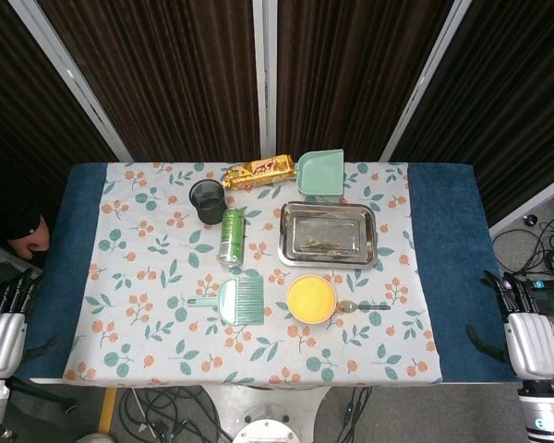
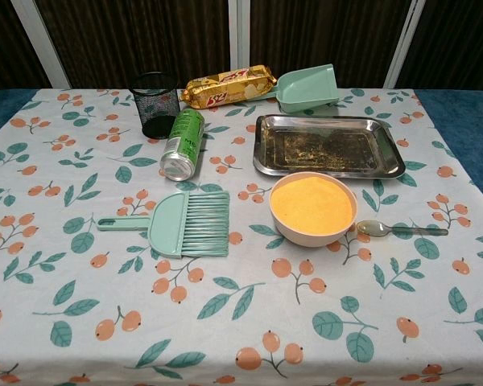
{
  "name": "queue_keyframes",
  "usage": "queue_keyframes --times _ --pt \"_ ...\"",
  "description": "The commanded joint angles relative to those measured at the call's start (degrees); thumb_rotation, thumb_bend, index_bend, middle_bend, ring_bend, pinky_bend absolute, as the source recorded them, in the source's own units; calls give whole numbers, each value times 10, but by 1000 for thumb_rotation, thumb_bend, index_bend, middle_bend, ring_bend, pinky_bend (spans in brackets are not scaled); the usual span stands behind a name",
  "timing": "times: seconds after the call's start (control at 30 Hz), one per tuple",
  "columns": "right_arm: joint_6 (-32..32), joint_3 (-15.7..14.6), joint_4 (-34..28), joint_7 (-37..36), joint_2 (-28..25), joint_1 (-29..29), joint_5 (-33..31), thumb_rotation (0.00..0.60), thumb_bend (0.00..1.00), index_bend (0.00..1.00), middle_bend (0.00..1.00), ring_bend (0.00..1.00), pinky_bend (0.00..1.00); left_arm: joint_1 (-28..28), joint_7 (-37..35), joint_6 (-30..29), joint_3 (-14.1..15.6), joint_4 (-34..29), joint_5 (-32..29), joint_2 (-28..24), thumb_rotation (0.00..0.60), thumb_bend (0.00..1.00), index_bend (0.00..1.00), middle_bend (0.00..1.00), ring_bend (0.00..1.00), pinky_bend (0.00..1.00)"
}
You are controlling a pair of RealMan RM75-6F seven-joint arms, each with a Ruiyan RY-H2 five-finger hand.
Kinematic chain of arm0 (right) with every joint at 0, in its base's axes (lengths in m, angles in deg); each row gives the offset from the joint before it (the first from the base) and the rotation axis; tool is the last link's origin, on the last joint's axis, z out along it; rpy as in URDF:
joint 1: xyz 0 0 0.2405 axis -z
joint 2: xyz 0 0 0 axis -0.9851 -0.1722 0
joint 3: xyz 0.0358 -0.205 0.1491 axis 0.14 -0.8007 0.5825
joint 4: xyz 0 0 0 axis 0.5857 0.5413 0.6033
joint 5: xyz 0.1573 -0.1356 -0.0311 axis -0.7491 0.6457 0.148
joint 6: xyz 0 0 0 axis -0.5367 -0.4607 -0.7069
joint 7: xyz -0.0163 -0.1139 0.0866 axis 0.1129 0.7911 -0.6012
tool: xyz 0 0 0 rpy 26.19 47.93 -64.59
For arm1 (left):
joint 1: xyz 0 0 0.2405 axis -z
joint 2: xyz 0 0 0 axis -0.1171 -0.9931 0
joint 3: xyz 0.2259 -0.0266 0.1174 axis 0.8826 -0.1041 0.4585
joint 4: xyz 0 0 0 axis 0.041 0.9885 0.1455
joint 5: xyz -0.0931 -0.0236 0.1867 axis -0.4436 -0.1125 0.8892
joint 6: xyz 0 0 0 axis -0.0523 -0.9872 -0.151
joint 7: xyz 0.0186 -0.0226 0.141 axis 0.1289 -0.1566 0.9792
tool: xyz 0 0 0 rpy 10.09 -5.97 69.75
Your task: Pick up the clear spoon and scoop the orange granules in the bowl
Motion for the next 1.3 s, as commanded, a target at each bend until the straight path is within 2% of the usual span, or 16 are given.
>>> queue_keyframes --times 0.03,0.43,0.5,0.53,0.6,0.7,0.77,0.83,0.9,0.97,1.1,1.3 --pt "2 0 -1 2 0 -1 -1 600 214 63 196 38 75 0 0 0 0 1 0 0 600 29 104 67 68 97" --pt "1 -1 -6 8 -5 -3 9 600 215 63 197 39 75 -1 -2 -6 -1 2 4 2 600 30 104 67 68 97" --pt "1 -1 -10 17 -7 -6 15 600 214 72 215 71 108 -2 -3 -7 -1 3 5 2 600 30 104 67 68 97" --pt "1 -1 -12 23 -8 -8 18 600 215 83 237 113 161 -2 -4 -7 -1 3 5 3 600 30 104 67 68 97" --pt "2 3 -18 44 -7 -13 23 600 214 117 313 250 348 -2 -6 -8 -1 5 5 3 600 30 104 66 68 97" --pt "24 4 -33 80 -5 -28 25 600 209 251 553 616 765 -3 -9 -9 0 8 4 5 600 29 104 67 68 97" --pt "51 4 -41 101 -4 -43 21 600 205 315 665 755 892 -4 -12 -8 0 11 4 7 600 29 104 66 68 97" --pt "76 6 -42 116 3 -57 14 600 204 364 779 876 977 -5 -14 -7 0 13 2 8 600 30 104 66 68 97" --pt "106 11 -37 126 16 -74 0 600 209 400 850 962 1000 -5 -17 -6 0 16 2 9 600 30 104 66 68 97" --pt "133 15 -29 133 29 -90 -13 600 227 418 890 996 1000 -4 -20 -5 0 19 1 11 600 30 104 66 68 97" --pt "199 19 -5 153 63 -124 -52 600 282 443 940 1000 1000 -3 -25 -1 0 25 0 14 600 30 104 66 68 97" --pt "264 25 34 186 110 -160 -103 600 291 448 951 1000 1000 1 -28 6 -1 31 -2 17 600 29 104 66 68 97"
